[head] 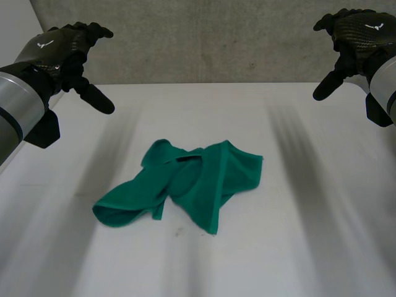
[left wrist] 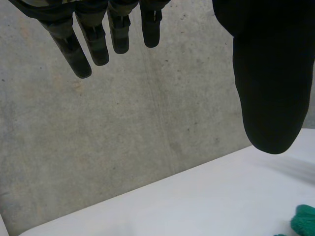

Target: Fold the towel.

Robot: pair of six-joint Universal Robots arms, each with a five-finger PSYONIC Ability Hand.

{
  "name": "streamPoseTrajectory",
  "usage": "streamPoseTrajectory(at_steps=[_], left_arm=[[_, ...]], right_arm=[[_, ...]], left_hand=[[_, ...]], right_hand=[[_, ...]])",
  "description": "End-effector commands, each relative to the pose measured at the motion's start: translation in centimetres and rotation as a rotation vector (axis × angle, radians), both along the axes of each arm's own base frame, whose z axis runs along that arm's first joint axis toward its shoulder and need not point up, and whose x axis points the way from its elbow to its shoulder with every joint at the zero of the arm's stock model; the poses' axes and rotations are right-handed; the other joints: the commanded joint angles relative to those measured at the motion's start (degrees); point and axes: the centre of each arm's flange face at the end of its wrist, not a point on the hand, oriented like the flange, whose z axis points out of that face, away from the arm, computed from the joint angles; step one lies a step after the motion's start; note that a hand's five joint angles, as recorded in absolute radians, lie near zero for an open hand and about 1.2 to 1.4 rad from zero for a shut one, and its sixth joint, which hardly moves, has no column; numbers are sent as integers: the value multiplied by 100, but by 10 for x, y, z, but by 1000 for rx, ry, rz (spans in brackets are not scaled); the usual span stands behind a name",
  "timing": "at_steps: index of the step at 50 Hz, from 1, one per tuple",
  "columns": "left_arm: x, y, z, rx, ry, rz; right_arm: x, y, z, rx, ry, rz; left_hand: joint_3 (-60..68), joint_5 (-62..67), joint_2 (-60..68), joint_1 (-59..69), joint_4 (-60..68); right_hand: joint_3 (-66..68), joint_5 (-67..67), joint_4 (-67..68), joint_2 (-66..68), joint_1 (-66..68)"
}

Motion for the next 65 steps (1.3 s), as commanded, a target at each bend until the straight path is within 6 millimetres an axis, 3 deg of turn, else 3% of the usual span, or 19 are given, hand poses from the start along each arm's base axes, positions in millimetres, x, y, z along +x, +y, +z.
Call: streamPoseTrajectory(at_steps=[1, 11, 14, 18, 23, 25, 30, 37, 41, 42, 44, 45, 46, 47, 51, 53, 58, 61, 65], left_arm=[[-1, 0, -1, 3, -4, -2], [-3, -5, -13, 38, -33, -2], [-4, -4, -18, 49, -68, -6], [-9, 8, -38, 109, -155, -34], [-16, 26, -83, 224, -267, -39], [-15, 27, -98, 258, -293, -12], [-15, 23, -146, 334, -368, 64], [-19, 20, -190, 420, -417, 58], [-21, 17, -200, 427, -417, 58], [-22, 14, -200, 408, -407, 62], [-23, 12, -200, 390, -397, 65], [-23, 10, -197, 367, -384, 70], [-24, 9, -194, 355, -377, 71], [-23, 8, -192, 348, -372, 75], [-23, 6, -176, 299, -342, 82], [-22, 7, -152, 239, -307, 90], [-16, 12, -107, 127, -242, 105], [-10, 24, -70, 32, -189, 114], [-4, 40, -38, -47, -144, 107]], right_arm=[[2, 1, 0, 0, 0, 20], [9, 5, -6, -6, 90, 105], [15, 11, -17, -16, 213, 172], [27, 27, -31, -32, 366, 254], [52, 51, -48, -53, 479, 364], [69, 66, -65, -23, 496, 440], [93, 79, -106, 52, 525, 544], [125, 75, -174, 96, 550, 619], [136, 59, -196, 52, 542, 588], [138, 55, -198, 41, 540, 576], [140, 49, -204, 28, 539, 547], [141, 46, -206, 23, 539, 533], [142, 40, -206, 10, 538, 505], [143, 38, -206, 1, 536, 490], [141, 29, -195, -16, 515, 430], [134, 22, -179, -6, 443, 383], [102, 4, -122, -23, 300, 276], [91, 5, -105, -22, 272, 253], [53, 9, -54, -35, 244, 175]], left_hand=[[-269, -245, -176, -89, -196], [-202, -178, -109, -22, -129], [-169, -144, -75, 11, -95], [-101, -77, -8, 79, -28], [-51, -26, 43, 129, 23], [-51, -26, 43, 129, 23], [501, 526, 594, 681, 575], [1781, 1806, 1875, 1961, 1855], [3913, 3937, 4006, 4093, 3987], [5185, 5209, 5278, 5365, 5258], [6436, 6461, 6530, 6616, 6510], [6723, 6748, 6816, 6903, 6797], [6726, 6750, 6819, 6906, 6800], [6726, 6751, 6819, 6906, 6800], [6726, 6751, 6819, 6906, 6800], [6726, 6751, 6819, 6906, 6800], [6726, 6751, 6819, 6906, 6800], [6726, 6751, 6819, 6906, 6800], [6726, 6751, 6819, 6906, 6800]], right_hand=[[-201, -303, -303, -258, -64], [-201, -303, -303, -258, -64], [-201, -303, -303, -258, -64], [-201, -303, -303, -258, -64], [-201, -303, -303, -258, -64], [-201, -303, -303, -258, -64], [-201, -303, -303, -258, -64], [-12, -114, -114, -69, 125], [1499, 1397, 1397, 1442, 1636], [2006, 1904, 1904, 1949, 2142], [3199, 3097, 3097, 3142, 3336], [3921, 3820, 3819, 3864, 4058], [6010, 5909, 5908, 5953, 6147], [6791, 6690, 6689, 6734, 6928], [6799, 6697, 6697, 6742, 6936], [6799, 6697, 6697, 6742, 6936], [6799, 6697, 6697, 6742, 6936], [6799, 6697, 6697, 6742, 6936], [6799, 6697, 6697, 6742, 6936]])
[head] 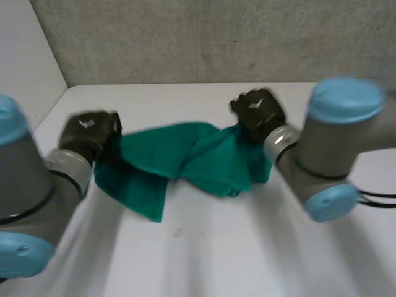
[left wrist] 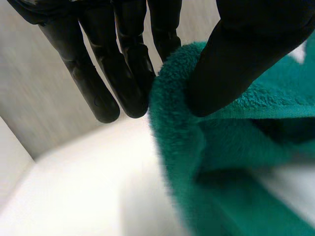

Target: Fold the towel.

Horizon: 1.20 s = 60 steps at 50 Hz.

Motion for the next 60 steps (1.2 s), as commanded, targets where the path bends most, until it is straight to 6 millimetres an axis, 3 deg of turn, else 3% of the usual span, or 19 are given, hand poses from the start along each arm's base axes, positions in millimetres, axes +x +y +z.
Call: streamPoseTrajectory(at_steps=[1, 4, 10, 13, 14, 21, 26, 27, 31, 33, 35, 36, 39, 42, 44, 48, 54, 57, 60], left_arm=[[14, 35, 78, -194, 100, -34], [14, 51, 96, -221, 124, -95], [13, 53, 94, -186, 153, -143], [6, 38, 65, -81, 136, -135], [4, 32, 54, -46, 125, -130], [-2, -25, -35, 203, 38, -59], [-16, -42, -58, 236, 22, -78], [-19, -44, -61, 233, 21, -83], [-31, -56, -63, 192, 28, -106], [-33, -60, -62, 178, 33, -106], [-34, -62, -59, 165, 38, -102], [-34, -62, -58, 161, 40, -103], [-32, -60, -55, 157, 40, -95], [-29, -57, -47, 148, 44, -89], [-25, -52, -41, 141, 48, -85], [-18, -40, -34, 145, 55, -80], [0, -9, -24, 163, 59, -56], [4, -2, -24, 172, 74, -39], [15, 13, -30, 231, 151, 33]], right_arm=[[-57, 5, 81, -25, -83, -114], [-65, 17, 102, -23, -79, -91], [-63, 22, 107, 8, -79, -39], [-60, 14, 96, 32, -70, -41], [-53, 5, 81, 63, -51, -36], [-34, -46, 24, 137, 0, -89], [-27, -77, -7, 135, 22, -158], [-27, -77, -7, 135, 22, -158], [-24, -90, -21, 135, 16, -173], [-24, -91, -24, 138, 18, -176], [-24, -90, -27, 147, 22, -179], [-24, -88, -28, 157, 25, -180], [-26, -83, -31, 177, 37, -180], [-30, -76, -29, 192, 48, -182], [-37, -59, -12, 194, 45, -169], [-43, -41, -7, 213, 52, -159], [-46, -24, -22, 259, 81, -117], [-46, -25, -25, 259, 81, -118], [-42, -36, -47, 269, 91, -122]], left_hand=[[1214, 1504, 1183, 1507, 1195], [1214, 1504, 1183, 1507, 1195], [1214, 1504, 1183, 1507, 1195], [1214, 1504, 1183, 1507, 1195], [1214, 1504, 1183, 1507, 1195], [1214, 1504, 1183, 1507, 1195], [1150, 1440, 1119, 1442, 1131], [450, 740, 419, 742, 431], [-2630, -2340, -2661, -2338, -2649], [-3155, -2865, -3186, -2863, -3174], [-3324, -3034, -3355, -3032, -3343], [-3408, -3118, -3439, -3116, -3428], [-4029, -3739, -4060, -3736, -4048], [-4334, -4044, -4366, -4042, -4354], [-4635, -4345, -4666, -4342, -4654], [-4822, -4532, -4853, -4530, -4841], [-5276, -4986, -5307, -4984, -5296], [-5276, -4986, -5307, -4984, -5296], [-5293, -5003, -5324, -5001, -5312]], right_hand=[[1265, 1405, 1196, 1317, 2450], [1265, 1405, 1196, 1317, 2450], [1265, 1405, 1196, 1317, 2450], [1265, 1405, 1196, 1317, 2450], [1265, 1405, 1196, 1317, 2450], [1265, 1405, 1196, 1317, 2450], [1265, 1405, 1196, 1317, 2450], [1265, 1405, 1196, 1317, 2450], [1265, 1405, 1196, 1317, 2450], [-701, -562, -771, -649, 484], [-3994, -3854, -4063, -3941, -2809], [-4793, -4654, -4863, -4741, -3608], [-5319, -5180, -5389, -5267, -4135], [-5356, -5217, -5426, -5304, -4172], [-5256, -5116, -5325, -5204, -4071], [-5155, -5015, -5224, -5103, -3970], [-4820, -4681, -4890, -4768, -3635], [-4734, -4595, -4804, -4682, -3550], [-4298, -4158, -4367, -4246, -3113]])
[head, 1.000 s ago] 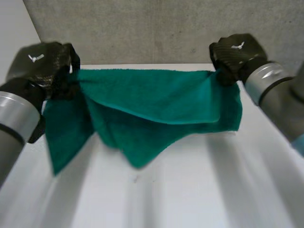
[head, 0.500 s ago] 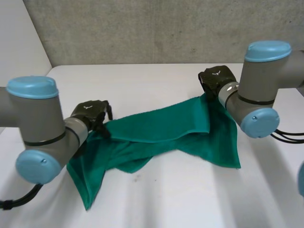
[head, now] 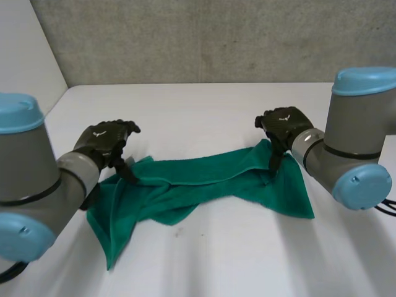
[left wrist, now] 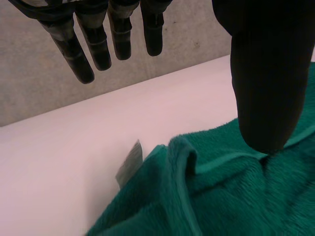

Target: Fold the towel.

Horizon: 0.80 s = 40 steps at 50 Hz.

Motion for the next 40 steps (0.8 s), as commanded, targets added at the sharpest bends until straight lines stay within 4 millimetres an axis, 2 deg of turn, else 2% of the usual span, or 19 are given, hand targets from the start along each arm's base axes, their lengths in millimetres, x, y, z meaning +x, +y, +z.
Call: streamPoseTrajectory(at_steps=[1, 2, 4, 7, 8, 10, 11, 14, 17, 18, 21, 22, 25, 27, 29, 30, 33, 36, 40], left_arm=[[18, 28, -5, 76, 81, 97], [20, 30, -7, 90, 92, 110], [25, 39, -15, 144, 134, 154], [29, 45, -24, 195, 164, 192], [30, 45, -25, 200, 169, 197], [31, 45, -27, 211, 178, 206], [32, 45, -30, 223, 178, 215], [32, 44, -37, 243, 167, 221], [31, 43, -50, 283, 142, 228], [31, 42, -53, 290, 136, 229], [30, 41, -61, 306, 114, 243], [31, 40, -63, 305, 107, 252], [32, 36, -67, 292, 93, 284], [35, 29, -68, 264, 80, 339], [36, 28, -69, 258, 77, 350], [37, 23, -69, 234, 76, 366], [38, 22, -70, 228, 72, 369], [39, 23, -72, 234, 67, 372], [39, 27, -71, 236, 65, 364]], right_arm=[[3, -10, -30, 20, 15, 4], [9, -20, -49, 20, 20, 6], [9, -23, -52, 17, 21, 5], [12, -31, -68, 31, 28, 2], [13, -33, -72, 33, 28, 2], [14, -34, -73, 33, 27, 2], [13, -37, -71, 26, 18, -5], [12, -39, -65, 10, 2, -13], [9, -38, -37, -49, -36, -21], [6, -33, -20, -78, -53, -22], [4, -25, 3, -120, -76, -18], [1, -20, 21, -156, -92, -18], [-1, -15, 38, -189, -106, -17], [-8, -6, 68, -251, -129, -28], [-11, -5, 75, -268, -132, -37], [-25, -6, 91, -306, -128, -65], [-41, -9, 107, -344, -127, -103], [-59, -9, 120, -375, -78, -136], [-69, -3, 113, -351, 65, -134]], left_hand=[[-65, -18, -61, -117, -61], [-82, -34, -78, -134, -77], [-98, -51, -95, -151, -94], [-82, -35, -78, -134, -78], [-82, -34, -78, -134, -78], [-82, -34, -78, -134, -78], [-65, -18, -61, -117, -61], [-48, -1, -44, -100, -44], [69, 117, 73, 17, 73], [86, 134, 90, 34, 90], [103, 151, 107, 51, 107], [103, 151, 107, 51, 107], [221, 268, 225, 169, 225], [405, 452, 408, 353, 409], [490, 538, 494, 438, 494], [873, 921, 877, 821, 877], [1078, 1125, 1081, 1026, 1082], [3042, 3089, 3046, 2990, 3046], [6135, 6183, 6139, 6083, 6139]], right_hand=[[854, 778, 832, 806, 1036], [1371, 1294, 1348, 1322, 1552], [1509, 1432, 1487, 1460, 1690], [2818, 2741, 2796, 2770, 2999], [3838, 3761, 3816, 3790, 4019], [4588, 4512, 4566, 4540, 4770], [6398, 6321, 6375, 6349, 6579], [6416, 6339, 6394, 6368, 6597], [6416, 6339, 6394, 6368, 6597], [6416, 6339, 6394, 6368, 6597], [6416, 6339, 6394, 6368, 6597], [6416, 6339, 6394, 6368, 6597], [6416, 6339, 6394, 6368, 6597], [6416, 6339, 6394, 6368, 6597], [6416, 6339, 6394, 6368, 6597], [6416, 6339, 6394, 6368, 6597], [6416, 6339, 6394, 6368, 6597], [6416, 6339, 6394, 6368, 6597], [6416, 6339, 6394, 6368, 6597]])
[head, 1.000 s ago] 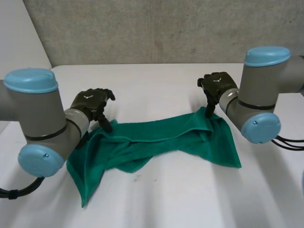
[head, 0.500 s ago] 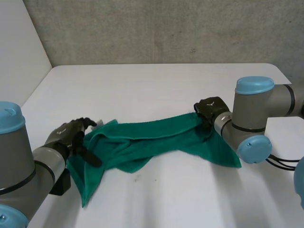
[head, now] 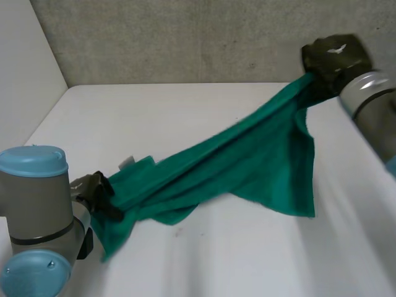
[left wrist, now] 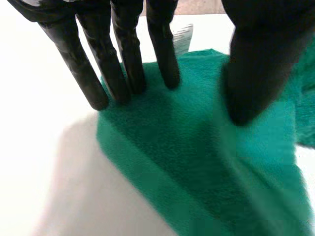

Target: Fold the towel.

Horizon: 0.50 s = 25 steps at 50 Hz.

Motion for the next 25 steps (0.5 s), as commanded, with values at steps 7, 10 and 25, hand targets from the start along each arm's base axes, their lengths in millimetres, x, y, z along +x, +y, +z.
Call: streamPoseTrajectory(at_steps=[7, 10, 25], left_arm=[[-6, 8, 12, -35, -45, -118], [-7, 3, 19, -67, -121, -199], [-25, -103, 82, -448, -652, -337]], right_arm=[[-37, 21, -31, 153, 505, -25], [-40, 30, -52, 239, 612, 6], [-28, -29, -56, 163, 702, -54]], left_hand=[[4592, 4599, 4590, 4448, 4578], [4592, 4599, 4590, 4448, 4578], [4592, 4599, 4590, 4448, 4578]], right_hand=[[1256, 1350, 1191, 1276, 2451], [1256, 1350, 1191, 1276, 2451], [1256, 1350, 1191, 1276, 2451]])
